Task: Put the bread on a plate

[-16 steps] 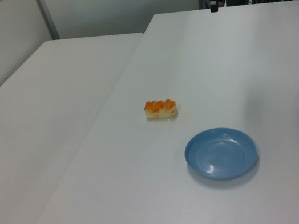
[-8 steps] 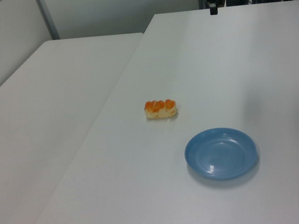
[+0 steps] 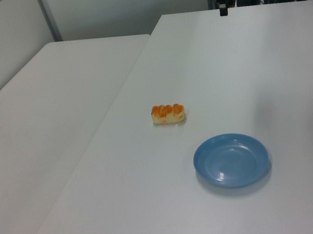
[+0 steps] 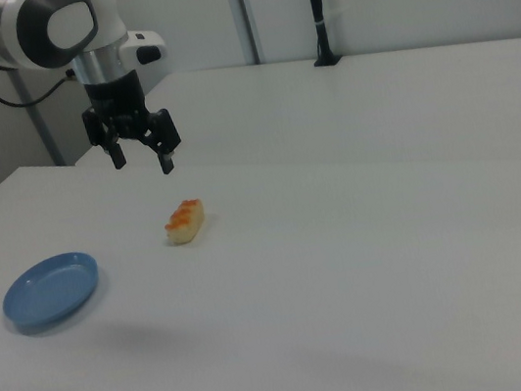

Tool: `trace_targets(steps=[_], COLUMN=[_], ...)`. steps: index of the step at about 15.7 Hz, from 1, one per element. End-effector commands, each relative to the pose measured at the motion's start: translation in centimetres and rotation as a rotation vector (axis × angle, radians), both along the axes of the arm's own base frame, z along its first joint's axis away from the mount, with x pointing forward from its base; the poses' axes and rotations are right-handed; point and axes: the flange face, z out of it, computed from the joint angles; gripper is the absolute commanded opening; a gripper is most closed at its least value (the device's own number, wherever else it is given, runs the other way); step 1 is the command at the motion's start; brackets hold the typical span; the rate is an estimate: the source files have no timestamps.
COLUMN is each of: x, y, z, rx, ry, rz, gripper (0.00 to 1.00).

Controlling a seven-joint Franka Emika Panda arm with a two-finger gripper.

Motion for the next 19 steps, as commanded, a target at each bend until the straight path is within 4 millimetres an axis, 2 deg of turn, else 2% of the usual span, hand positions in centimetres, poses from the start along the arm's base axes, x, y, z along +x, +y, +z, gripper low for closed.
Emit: trace_targets(steps=[1,8,11,13,16,19], x=[0.3,1.0,2.2,3.4,5.4,7.2], y=[0.4,1.6,1.9,2.9,4.8,5.5], z=[0.0,-1.4,-2.3,-3.8,-7.4,-11.2], rx=[-0.006,0.003,0.004,0.004,0.010,0.004], ry=[-0.018,0.002,-0.029,-0.039,-0.040,-0.025], rz=[0.019,0.030,0.014,-0.010,-0.033,-0.051], gripper=[1.00,1.00,1.00,1.00,1.00,1.00])
